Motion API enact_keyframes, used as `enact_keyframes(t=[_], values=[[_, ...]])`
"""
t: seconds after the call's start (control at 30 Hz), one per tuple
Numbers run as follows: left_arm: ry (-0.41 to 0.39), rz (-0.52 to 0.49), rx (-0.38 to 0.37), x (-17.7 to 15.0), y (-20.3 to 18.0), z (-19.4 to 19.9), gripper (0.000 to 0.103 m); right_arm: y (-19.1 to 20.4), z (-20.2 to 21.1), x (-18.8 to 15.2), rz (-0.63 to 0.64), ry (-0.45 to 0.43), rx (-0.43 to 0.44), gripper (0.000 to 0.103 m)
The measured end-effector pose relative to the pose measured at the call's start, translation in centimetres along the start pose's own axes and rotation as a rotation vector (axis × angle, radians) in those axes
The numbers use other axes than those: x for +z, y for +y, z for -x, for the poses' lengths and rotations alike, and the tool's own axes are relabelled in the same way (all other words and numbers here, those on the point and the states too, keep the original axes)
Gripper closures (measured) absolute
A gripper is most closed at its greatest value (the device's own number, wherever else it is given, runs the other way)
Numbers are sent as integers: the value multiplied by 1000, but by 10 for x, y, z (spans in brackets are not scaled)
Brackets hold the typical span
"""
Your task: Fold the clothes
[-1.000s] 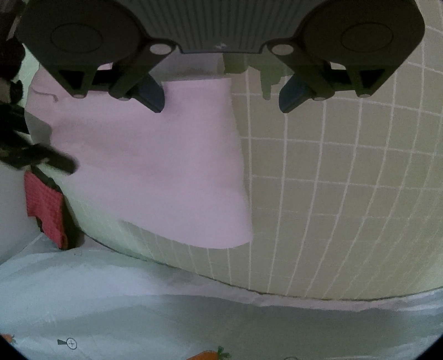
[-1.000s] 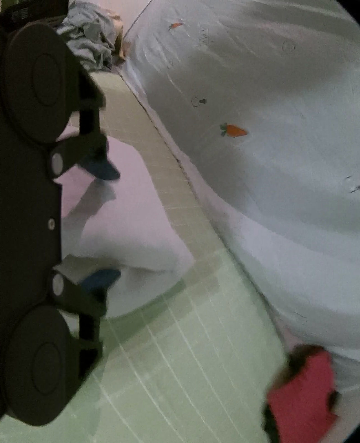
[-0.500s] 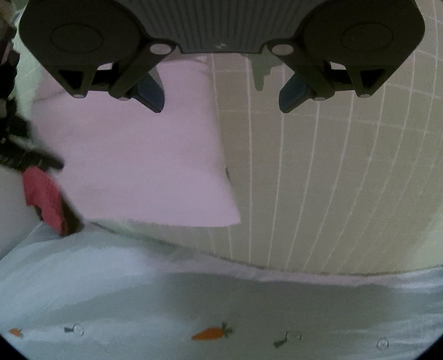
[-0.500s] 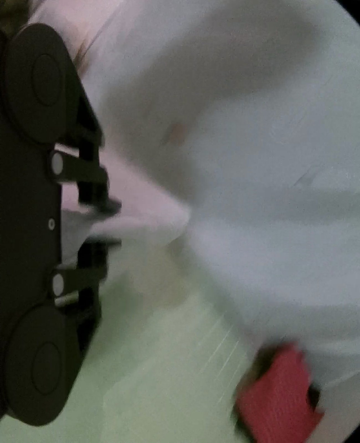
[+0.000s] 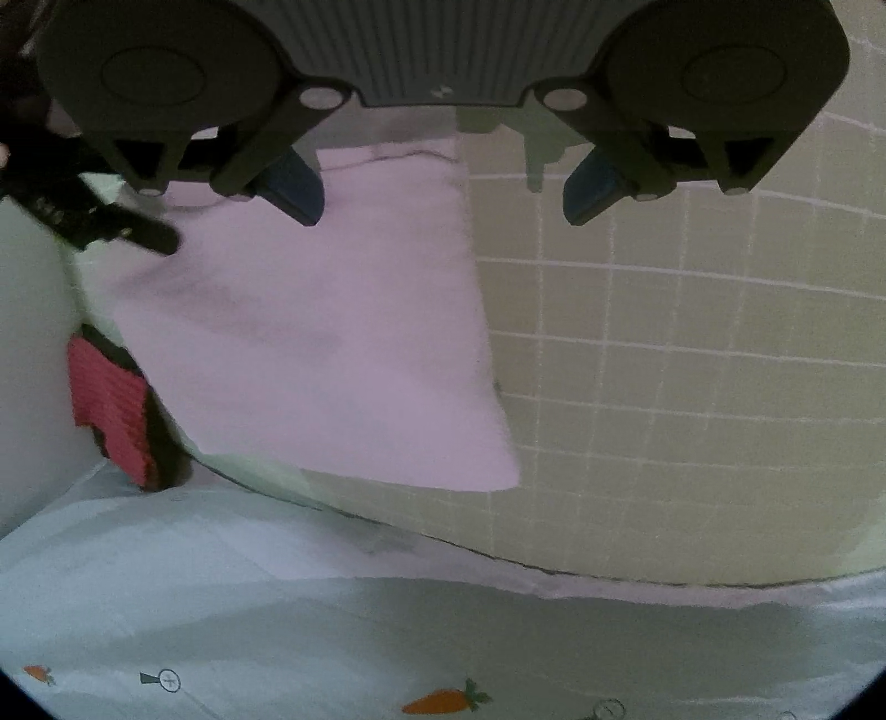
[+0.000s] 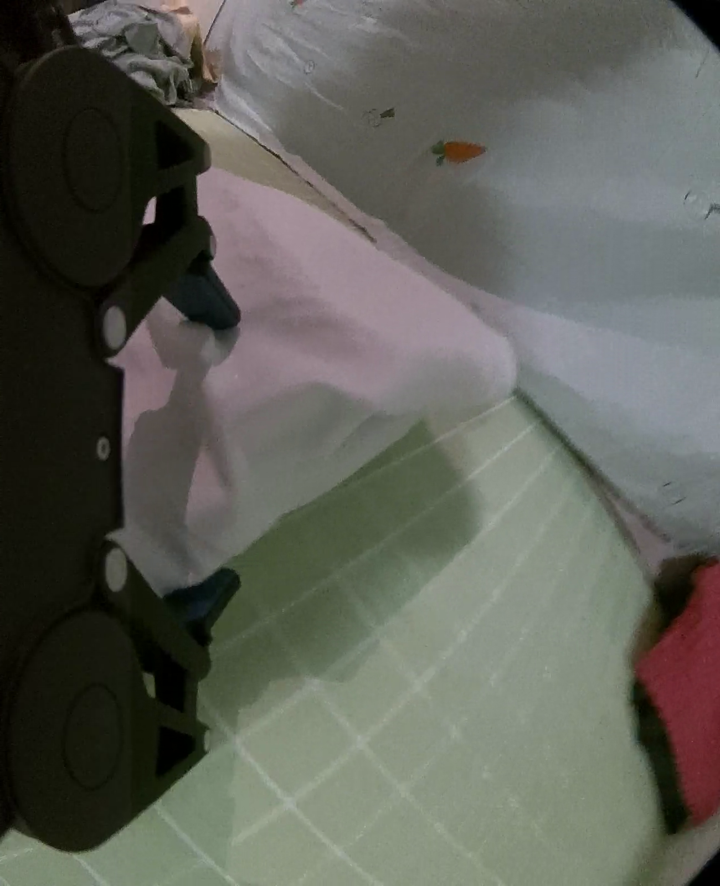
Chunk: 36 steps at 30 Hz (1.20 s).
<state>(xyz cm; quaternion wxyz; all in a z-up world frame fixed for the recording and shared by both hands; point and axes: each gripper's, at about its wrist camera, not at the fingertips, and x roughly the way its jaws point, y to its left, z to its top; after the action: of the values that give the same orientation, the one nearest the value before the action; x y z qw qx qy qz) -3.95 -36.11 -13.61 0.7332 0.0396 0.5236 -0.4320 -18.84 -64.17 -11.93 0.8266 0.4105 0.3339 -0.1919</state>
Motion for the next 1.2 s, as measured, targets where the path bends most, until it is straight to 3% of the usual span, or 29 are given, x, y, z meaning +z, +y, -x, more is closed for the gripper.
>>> enact_keyframes(t=[0.13,0.37,0.4,0.43,0.5,0.57,0.63,0.8,0.97,1.2], values=[[49,58,-92,3,2,-20,8,2,-9,-5,11,34,24,2],[94,107,-151,3,-5,-50,10,8,-29,-6,23,104,13,0],[93,109,-152,3,-6,-51,21,8,-29,-6,17,117,27,0],[85,98,-153,3,-8,-48,36,9,-29,-5,11,131,40,4],[72,66,-163,4,-13,-42,55,10,-26,-5,-1,155,71,26],[63,23,-173,6,-19,-36,63,10,-17,-7,-33,156,126,63],[58,-23,-193,8,-26,-29,69,14,-6,-12,-48,137,176,70],[12,-85,-310,19,-61,-11,72,24,30,-11,-87,48,150,73],[-8,-193,-423,30,-132,-15,72,1,87,6,-149,-77,119,73],[-26,-276,-497,41,-253,-49,72,-60,151,59,-176,-221,59,73]])
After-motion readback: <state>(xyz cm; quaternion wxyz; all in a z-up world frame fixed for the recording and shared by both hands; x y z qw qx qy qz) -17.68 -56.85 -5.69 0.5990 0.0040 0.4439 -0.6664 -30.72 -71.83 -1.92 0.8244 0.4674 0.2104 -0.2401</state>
